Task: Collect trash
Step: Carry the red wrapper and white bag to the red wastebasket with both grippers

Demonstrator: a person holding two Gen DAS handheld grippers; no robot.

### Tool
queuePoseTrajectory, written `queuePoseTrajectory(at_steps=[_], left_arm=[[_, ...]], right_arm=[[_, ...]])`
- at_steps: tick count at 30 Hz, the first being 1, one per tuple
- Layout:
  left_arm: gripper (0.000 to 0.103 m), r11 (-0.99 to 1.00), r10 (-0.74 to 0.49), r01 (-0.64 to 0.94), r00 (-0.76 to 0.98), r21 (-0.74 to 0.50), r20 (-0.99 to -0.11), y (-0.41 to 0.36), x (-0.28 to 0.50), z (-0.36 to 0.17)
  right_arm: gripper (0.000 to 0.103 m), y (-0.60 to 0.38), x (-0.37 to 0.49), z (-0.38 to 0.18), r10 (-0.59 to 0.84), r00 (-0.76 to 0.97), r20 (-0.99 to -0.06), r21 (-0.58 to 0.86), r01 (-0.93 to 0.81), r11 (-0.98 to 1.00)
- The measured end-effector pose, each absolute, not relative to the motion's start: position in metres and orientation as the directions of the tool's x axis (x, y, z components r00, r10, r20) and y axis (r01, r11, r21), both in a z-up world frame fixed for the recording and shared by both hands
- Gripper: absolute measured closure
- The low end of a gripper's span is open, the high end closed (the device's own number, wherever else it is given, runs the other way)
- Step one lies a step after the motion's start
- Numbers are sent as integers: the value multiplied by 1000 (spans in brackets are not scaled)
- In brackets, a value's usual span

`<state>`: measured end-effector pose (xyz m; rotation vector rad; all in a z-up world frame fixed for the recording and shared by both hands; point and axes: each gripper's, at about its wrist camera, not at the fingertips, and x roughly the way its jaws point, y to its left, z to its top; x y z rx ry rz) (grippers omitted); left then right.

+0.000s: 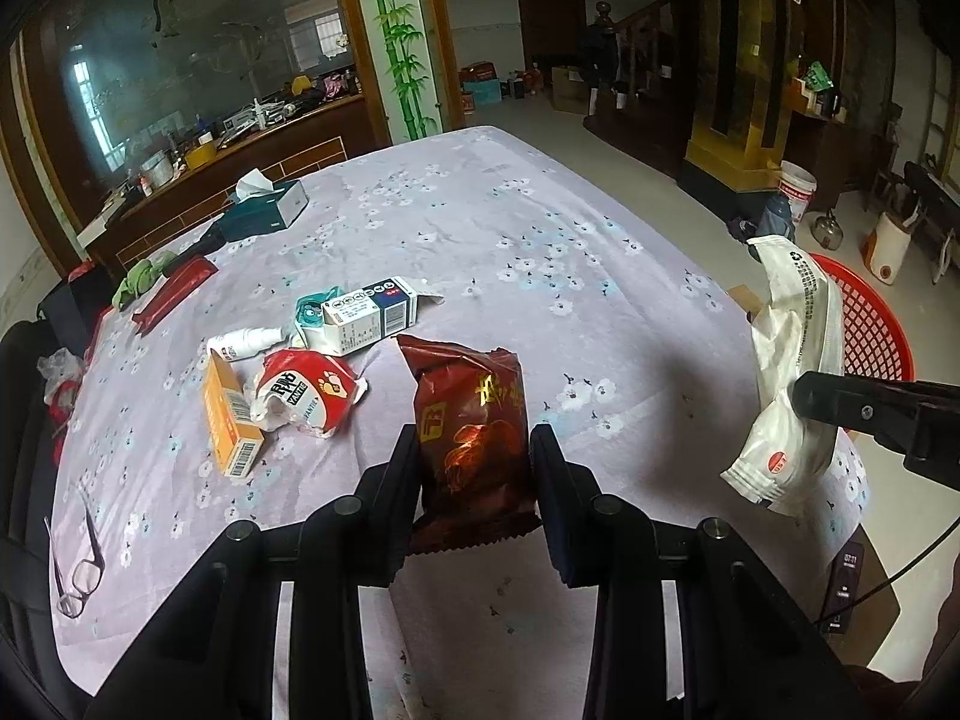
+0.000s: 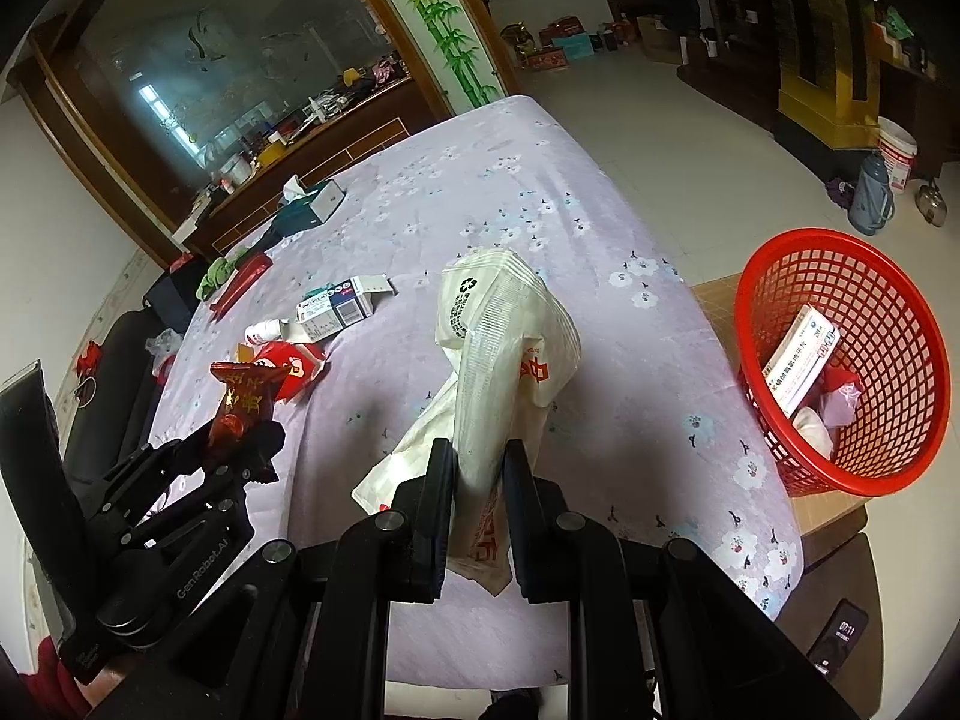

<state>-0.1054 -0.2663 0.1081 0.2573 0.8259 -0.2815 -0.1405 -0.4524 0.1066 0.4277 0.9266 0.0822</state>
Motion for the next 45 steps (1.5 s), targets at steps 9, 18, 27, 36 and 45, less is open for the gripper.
queuePoseTrajectory(at_steps=[9, 18, 27, 36, 45], left_arm=[[68, 928, -157, 355, 640, 109, -752, -271, -108, 107], [68, 928, -170, 362, 634, 95, -754, -274, -111, 105], [68, 930, -169, 357, 634, 91, -755, -273, -113, 103], [68, 930, -171, 357, 633, 89, -755, -274, -113, 103], [68, 911, -208, 405, 621, 82, -755, -295, -107, 108]], right_arm=[[85, -453, -146, 105, 227, 593, -772, 365, 122, 923], [85, -444, -150, 103, 116, 581, -806, 220, 111, 969], [85, -441, -150, 100, 76, 577, -813, 156, 90, 984], [85, -439, -149, 100, 70, 578, -813, 143, 82, 986], [85, -468, -151, 106, 62, 592, -804, 186, 151, 971]])
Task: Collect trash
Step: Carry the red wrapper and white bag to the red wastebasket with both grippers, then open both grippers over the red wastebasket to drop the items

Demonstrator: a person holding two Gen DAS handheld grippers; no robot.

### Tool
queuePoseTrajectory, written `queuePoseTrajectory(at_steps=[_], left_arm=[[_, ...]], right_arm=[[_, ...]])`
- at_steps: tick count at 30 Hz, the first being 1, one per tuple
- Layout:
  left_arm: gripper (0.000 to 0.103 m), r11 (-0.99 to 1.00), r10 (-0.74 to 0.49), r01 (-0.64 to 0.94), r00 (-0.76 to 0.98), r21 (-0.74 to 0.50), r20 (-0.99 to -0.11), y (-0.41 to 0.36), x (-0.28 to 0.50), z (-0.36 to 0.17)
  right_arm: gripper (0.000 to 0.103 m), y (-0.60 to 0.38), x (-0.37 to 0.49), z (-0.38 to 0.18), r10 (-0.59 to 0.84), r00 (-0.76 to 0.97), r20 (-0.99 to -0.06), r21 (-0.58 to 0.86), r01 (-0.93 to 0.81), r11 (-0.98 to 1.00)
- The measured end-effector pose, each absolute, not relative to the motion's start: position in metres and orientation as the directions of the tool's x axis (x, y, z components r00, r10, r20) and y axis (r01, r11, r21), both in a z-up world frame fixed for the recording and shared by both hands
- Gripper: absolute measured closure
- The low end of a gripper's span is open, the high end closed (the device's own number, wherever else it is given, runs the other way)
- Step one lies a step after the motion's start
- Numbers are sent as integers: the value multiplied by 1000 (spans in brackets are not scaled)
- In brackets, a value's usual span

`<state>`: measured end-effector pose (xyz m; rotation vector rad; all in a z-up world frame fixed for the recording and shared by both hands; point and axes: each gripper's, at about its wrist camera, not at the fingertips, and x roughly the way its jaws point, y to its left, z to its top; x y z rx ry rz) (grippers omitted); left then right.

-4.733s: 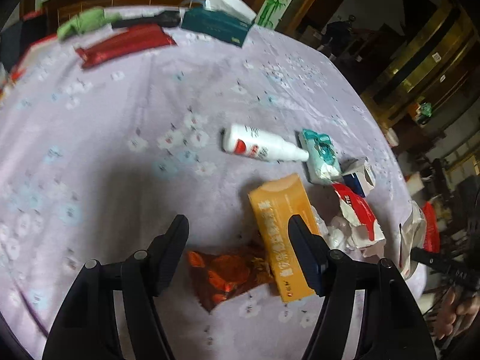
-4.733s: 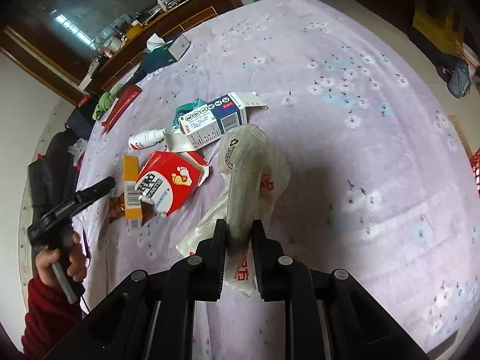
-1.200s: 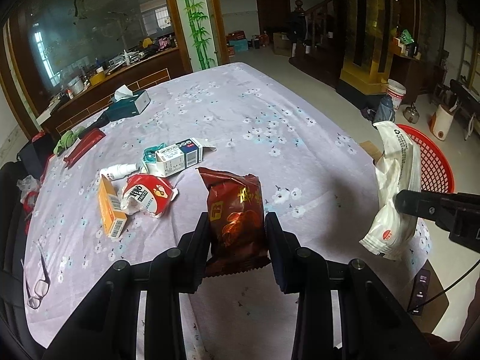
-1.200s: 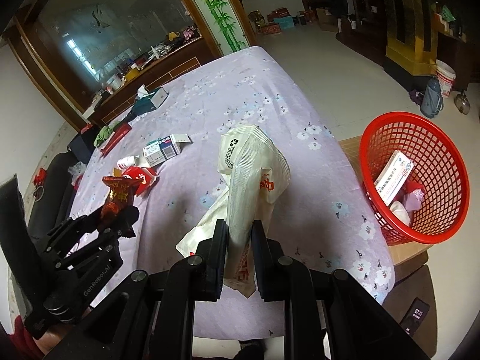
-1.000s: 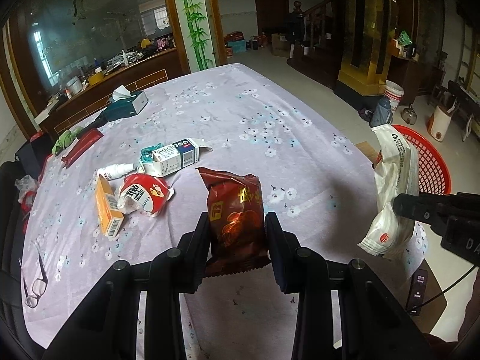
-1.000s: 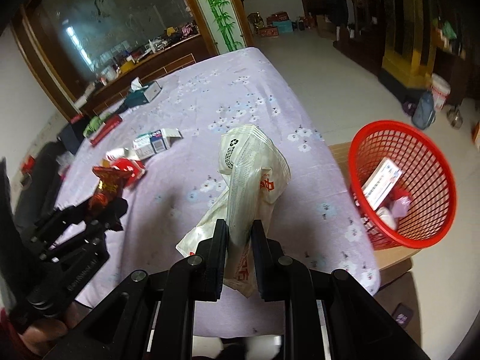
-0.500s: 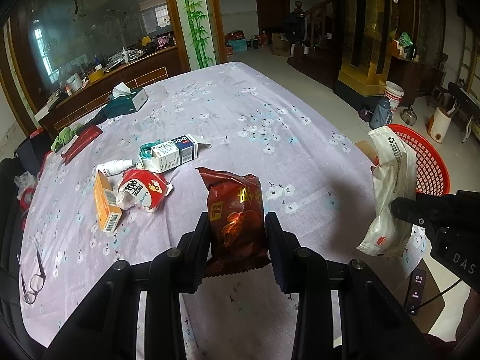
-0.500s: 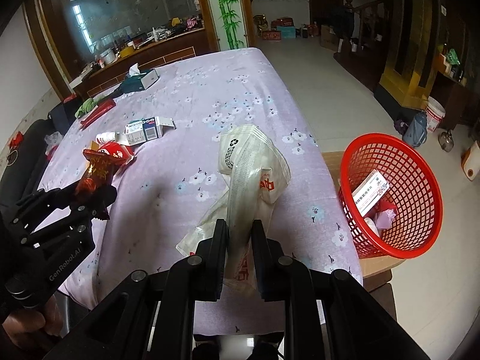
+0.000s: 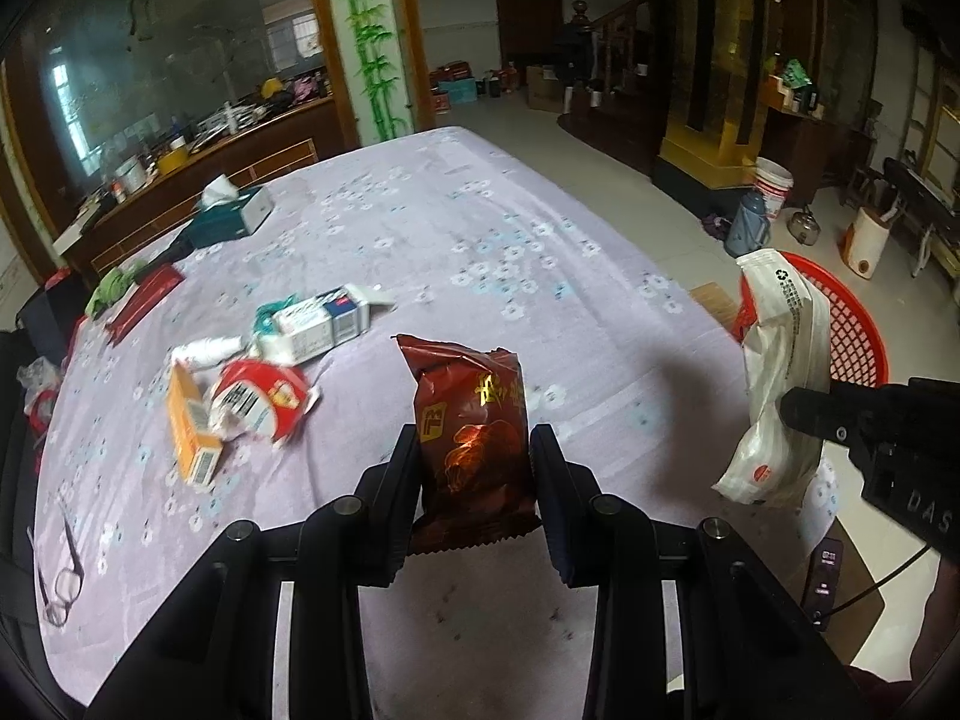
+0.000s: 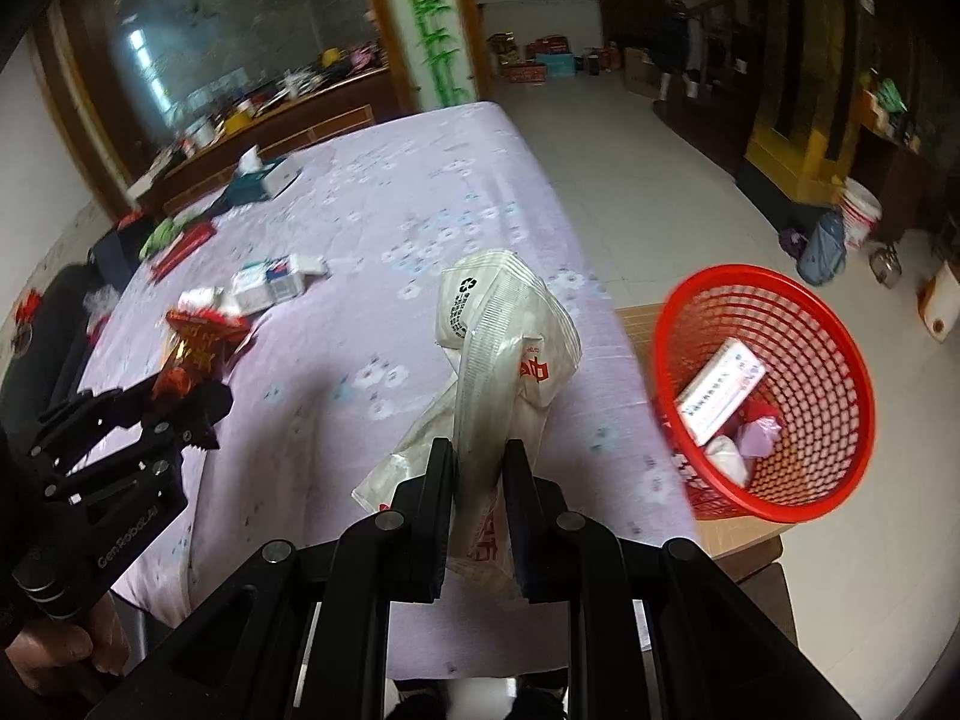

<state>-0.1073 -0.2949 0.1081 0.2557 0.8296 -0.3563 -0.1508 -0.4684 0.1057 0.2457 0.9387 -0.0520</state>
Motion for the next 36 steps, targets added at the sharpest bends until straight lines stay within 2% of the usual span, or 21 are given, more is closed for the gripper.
queuePoseTrajectory(at_steps=[7, 16, 28, 29, 30, 31, 33, 36], left_arm=[[68, 852, -322, 523, 571, 32, -755, -346, -100, 118], [68, 712, -501, 696, 407, -96, -764, -453, -90, 131], [66, 622, -537, 762, 248, -180, -807, -551, -76, 109], [60, 619, -537, 765, 243, -181, -808, -555, -76, 108], [48, 622, -533, 762, 246, -178, -810, -556, -78, 106], [43, 627, -531, 758, 250, -177, -810, -557, -77, 106], [41, 635, -535, 751, 259, -181, -804, -556, -77, 107], [41, 659, -523, 731, 276, -177, -806, -550, -74, 108]], right_arm=[[85, -538, -161, 114, -19, 610, -792, 211, 302, 930], [85, -625, -177, 121, -96, 614, -784, 247, 450, 858], [83, -683, -175, 108, -74, 606, -792, 285, 474, 833], [83, -685, -172, 105, -67, 602, -796, 285, 469, 836], [83, -687, -170, 103, -59, 598, -799, 287, 466, 837], [79, -689, -170, 101, -57, 595, -801, 288, 468, 836], [73, -692, -169, 100, -59, 594, -802, 289, 473, 832], [72, -699, -169, 100, -67, 593, -802, 290, 486, 824]])
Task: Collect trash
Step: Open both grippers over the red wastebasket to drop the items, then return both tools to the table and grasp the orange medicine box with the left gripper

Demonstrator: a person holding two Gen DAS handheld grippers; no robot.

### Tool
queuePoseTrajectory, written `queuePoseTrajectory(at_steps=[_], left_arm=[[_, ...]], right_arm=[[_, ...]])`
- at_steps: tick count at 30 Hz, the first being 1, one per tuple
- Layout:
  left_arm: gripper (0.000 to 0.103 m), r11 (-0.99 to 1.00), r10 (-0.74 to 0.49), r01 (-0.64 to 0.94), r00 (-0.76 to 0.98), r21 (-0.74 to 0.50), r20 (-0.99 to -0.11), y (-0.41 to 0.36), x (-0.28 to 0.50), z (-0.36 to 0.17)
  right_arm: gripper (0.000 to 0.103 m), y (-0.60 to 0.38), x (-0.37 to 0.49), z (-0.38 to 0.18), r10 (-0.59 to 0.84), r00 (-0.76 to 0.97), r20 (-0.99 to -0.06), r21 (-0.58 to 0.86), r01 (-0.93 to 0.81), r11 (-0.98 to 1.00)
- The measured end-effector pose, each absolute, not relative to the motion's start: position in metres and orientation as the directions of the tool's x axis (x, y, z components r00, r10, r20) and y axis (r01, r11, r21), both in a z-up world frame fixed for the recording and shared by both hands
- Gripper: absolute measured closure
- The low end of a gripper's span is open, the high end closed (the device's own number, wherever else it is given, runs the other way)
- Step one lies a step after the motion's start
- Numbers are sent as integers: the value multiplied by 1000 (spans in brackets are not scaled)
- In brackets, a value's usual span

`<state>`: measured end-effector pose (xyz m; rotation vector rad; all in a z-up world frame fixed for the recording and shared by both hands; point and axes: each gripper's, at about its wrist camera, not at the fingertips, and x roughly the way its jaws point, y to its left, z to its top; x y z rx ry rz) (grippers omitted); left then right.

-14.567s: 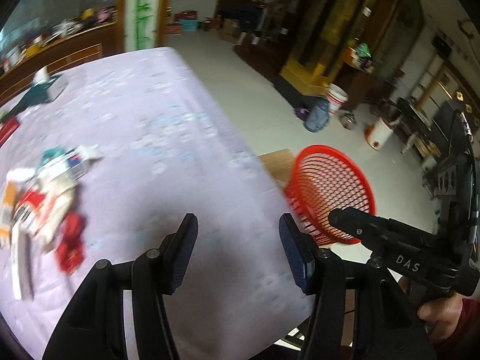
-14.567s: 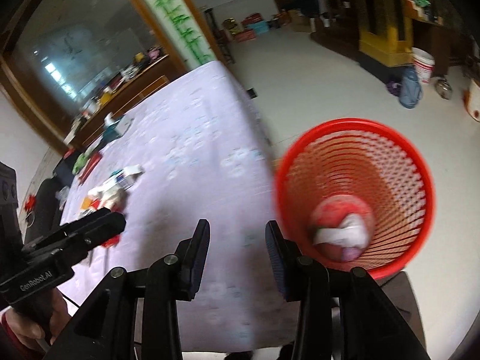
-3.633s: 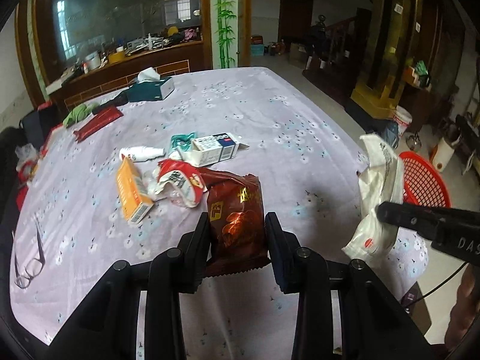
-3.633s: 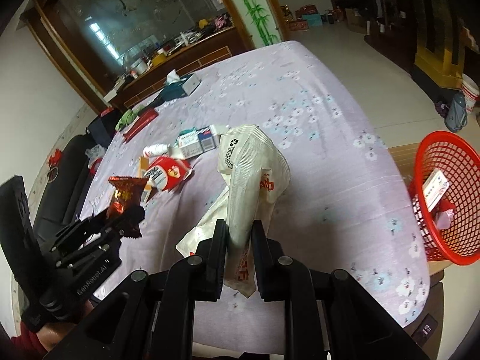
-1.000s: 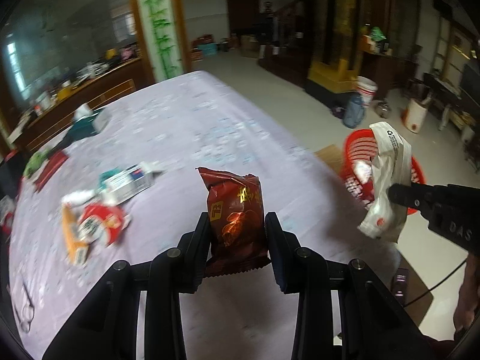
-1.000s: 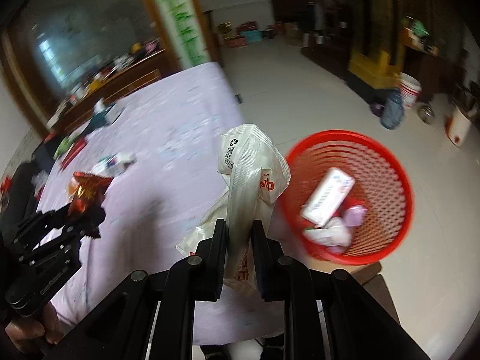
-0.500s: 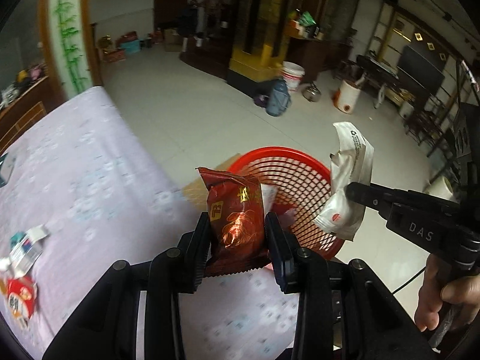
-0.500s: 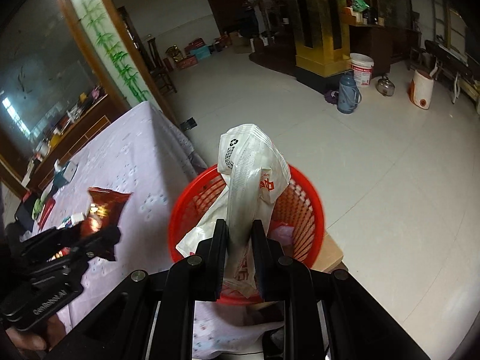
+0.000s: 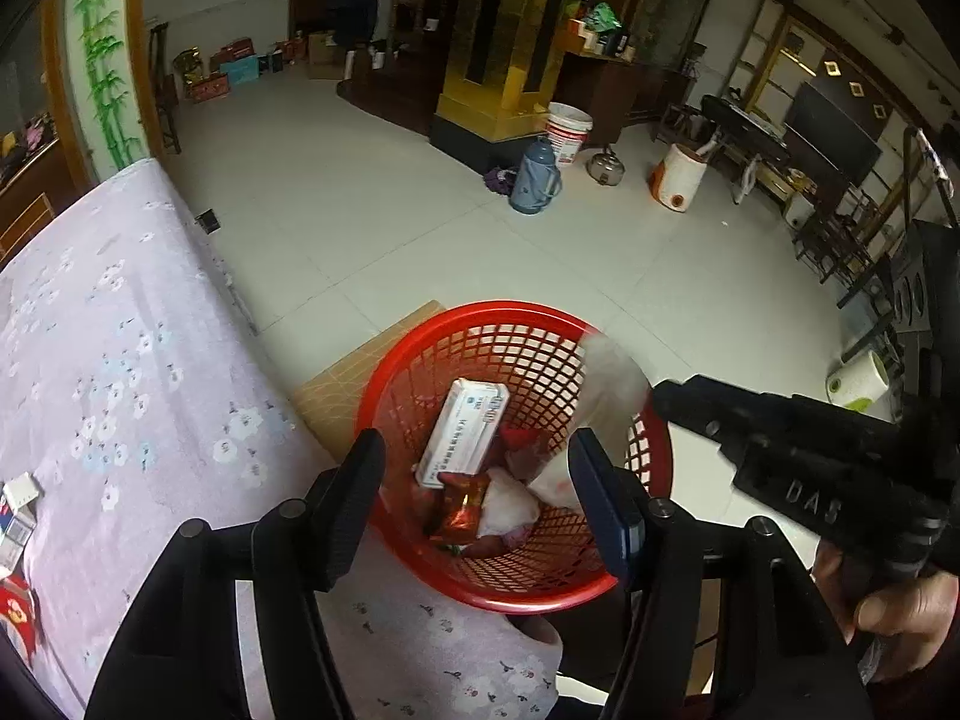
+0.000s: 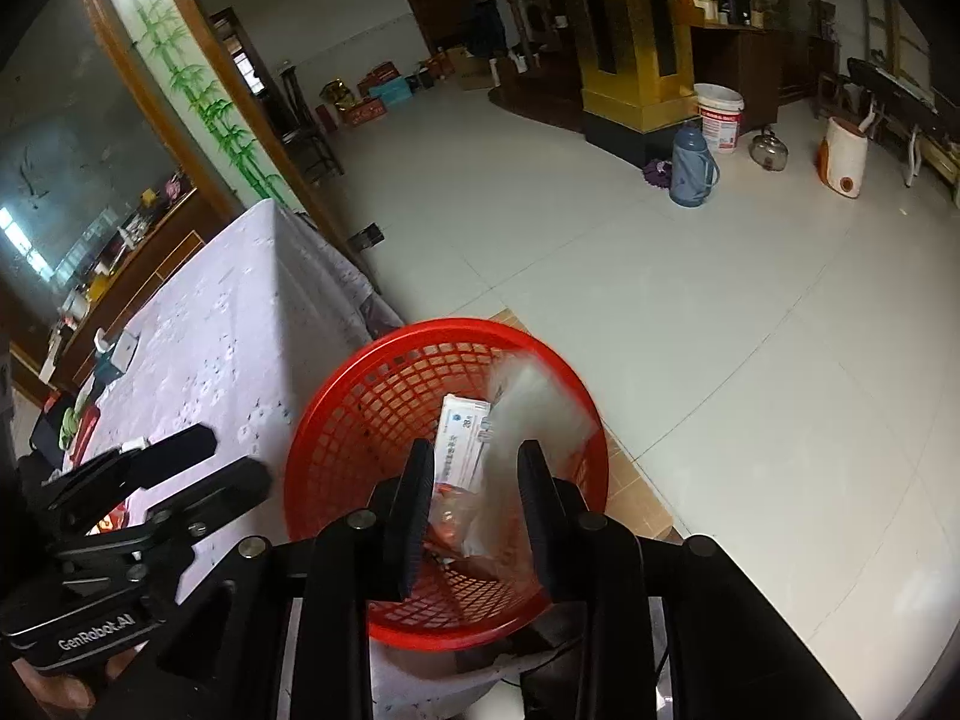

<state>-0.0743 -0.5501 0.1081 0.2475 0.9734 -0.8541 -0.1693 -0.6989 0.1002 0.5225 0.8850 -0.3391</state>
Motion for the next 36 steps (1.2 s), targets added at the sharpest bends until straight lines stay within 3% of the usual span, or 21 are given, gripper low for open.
queuePoseTrajectory(at_steps=[7, 18, 36], left_arm=[[41, 731, -494, 664, 358, -156, -793, -512, -70, 120], [41, 833, -422, 536, 454, -138, -784, -419, -73, 127], [39, 965, -261, 134, 565, -225, -783, -160, -67, 130]], right_arm=[[72, -690, -160, 105, -49, 602, -797, 301, 467, 831], [72, -593, -124, 107, 104, 605, -790, 317, 257, 913], [68, -422, -107, 102, 226, 518, -825, 267, 5, 964]])
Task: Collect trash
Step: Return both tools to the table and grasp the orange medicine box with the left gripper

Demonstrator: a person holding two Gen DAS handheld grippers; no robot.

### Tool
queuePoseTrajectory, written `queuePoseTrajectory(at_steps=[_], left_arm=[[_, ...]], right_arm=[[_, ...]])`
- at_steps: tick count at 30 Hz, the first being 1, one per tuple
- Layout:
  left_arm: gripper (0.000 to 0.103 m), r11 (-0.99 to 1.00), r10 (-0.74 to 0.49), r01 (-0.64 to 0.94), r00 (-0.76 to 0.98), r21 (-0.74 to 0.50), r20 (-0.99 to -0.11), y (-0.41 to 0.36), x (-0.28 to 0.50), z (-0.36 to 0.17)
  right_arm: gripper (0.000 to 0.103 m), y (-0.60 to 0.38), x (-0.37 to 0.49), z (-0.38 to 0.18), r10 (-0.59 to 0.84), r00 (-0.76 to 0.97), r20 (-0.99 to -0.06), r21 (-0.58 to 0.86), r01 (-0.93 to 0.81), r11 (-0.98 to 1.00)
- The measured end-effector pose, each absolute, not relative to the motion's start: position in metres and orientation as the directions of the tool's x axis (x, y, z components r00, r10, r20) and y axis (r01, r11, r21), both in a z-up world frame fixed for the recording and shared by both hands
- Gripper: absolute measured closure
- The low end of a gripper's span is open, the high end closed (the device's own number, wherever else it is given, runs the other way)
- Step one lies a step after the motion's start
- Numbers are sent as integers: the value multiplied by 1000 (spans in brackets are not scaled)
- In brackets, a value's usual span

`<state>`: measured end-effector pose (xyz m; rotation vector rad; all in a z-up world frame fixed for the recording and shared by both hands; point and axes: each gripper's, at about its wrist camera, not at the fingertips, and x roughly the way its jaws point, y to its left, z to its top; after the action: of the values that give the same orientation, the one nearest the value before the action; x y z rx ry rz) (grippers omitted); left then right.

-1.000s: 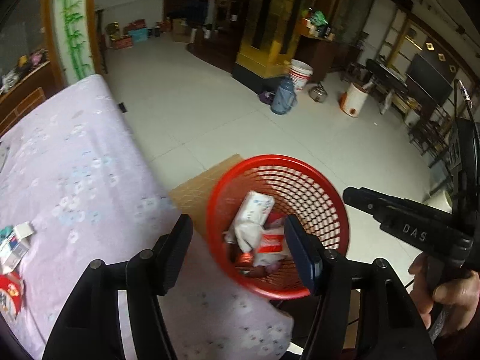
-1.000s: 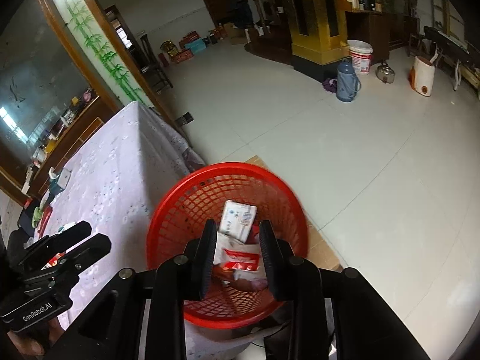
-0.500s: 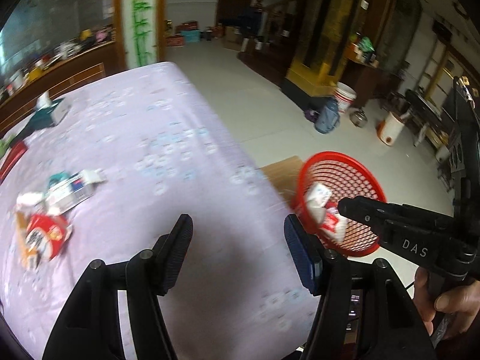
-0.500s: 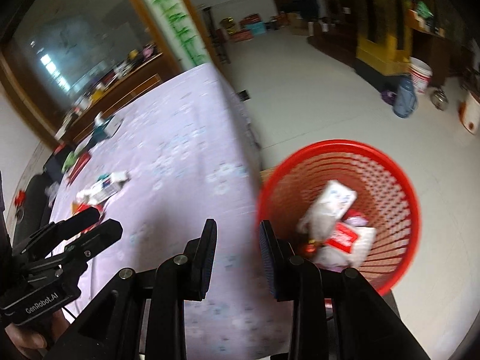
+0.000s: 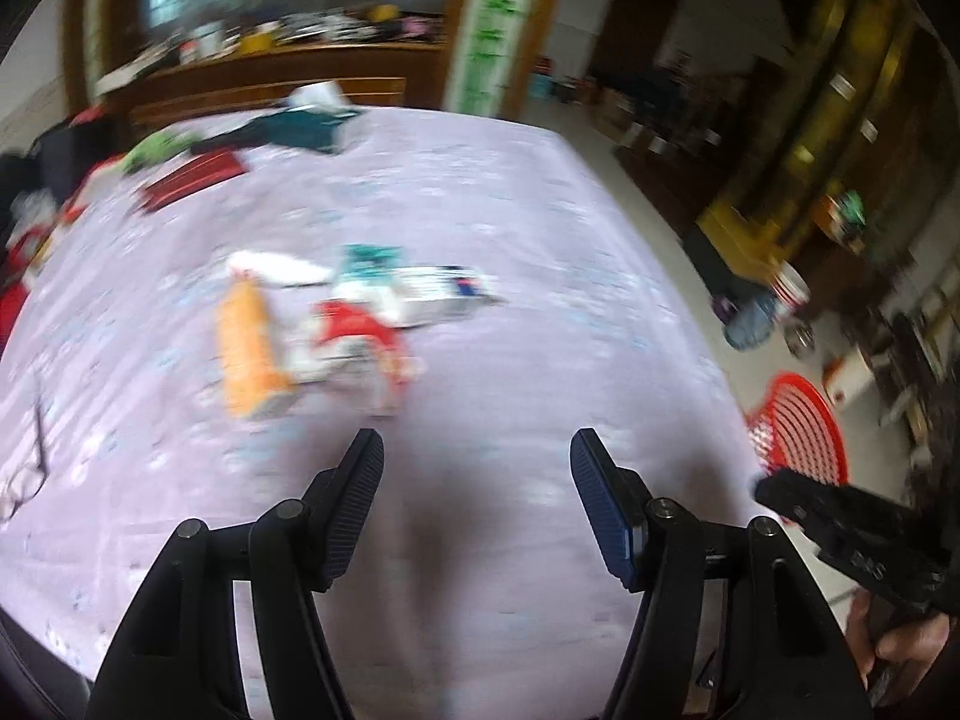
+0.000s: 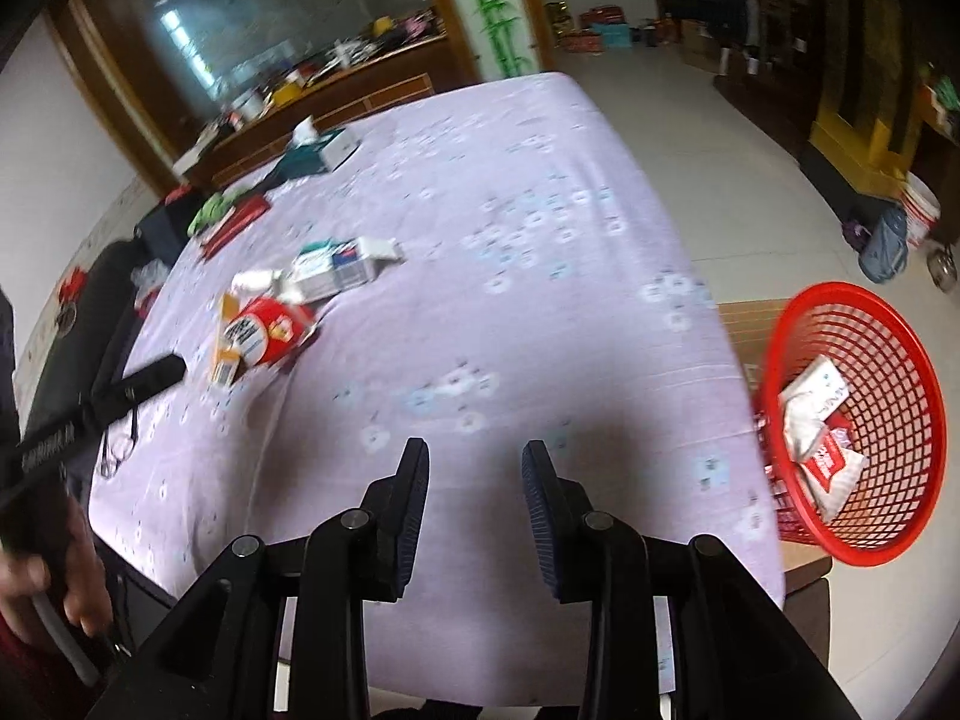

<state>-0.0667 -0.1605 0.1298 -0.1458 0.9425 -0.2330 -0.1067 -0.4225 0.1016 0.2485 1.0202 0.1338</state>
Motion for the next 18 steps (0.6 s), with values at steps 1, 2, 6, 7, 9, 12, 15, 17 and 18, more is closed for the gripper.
queuePoseTrajectory(at_steps=[1, 2, 6, 7, 9, 12, 15, 17, 18], left_arm=[[39, 967, -250, 104, 567, -233, -785, -146, -64, 126], [39, 968, -239, 74, 565, -240, -790, -132, -61, 123], [39, 963, -209, -26, 553, -268, -807, -80, -39, 108], [39, 963, -196, -49, 548, -265, -814, -71, -31, 104], [38, 955, -212, -67, 533, -291, -819, -60, -18, 96], [38, 938, -236, -105, 509, -331, -828, -44, 6, 81], [38, 909, -275, -152, 480, -387, -833, -33, 31, 61], [37, 889, -318, -159, 457, -429, -830, -31, 42, 50], [37, 881, -330, -173, 444, -441, -833, -29, 50, 43]], right_arm=[[68, -416, -107, 101, 227, 512, -828, 261, -5, 965], [68, -411, -106, 101, 227, 508, -831, 257, -11, 966], [68, -392, -105, 98, 227, 489, -842, 243, -32, 969], [68, -388, -105, 97, 226, 486, -844, 240, -35, 970], [67, -381, -105, 95, 225, 481, -848, 236, -39, 971], [67, -372, -106, 92, 224, 476, -851, 232, -44, 972], [67, -369, -107, 91, 222, 477, -851, 229, -43, 972], [67, -367, -107, 91, 220, 476, -851, 228, -41, 973], [67, -366, -106, 91, 219, 476, -852, 228, -40, 973]])
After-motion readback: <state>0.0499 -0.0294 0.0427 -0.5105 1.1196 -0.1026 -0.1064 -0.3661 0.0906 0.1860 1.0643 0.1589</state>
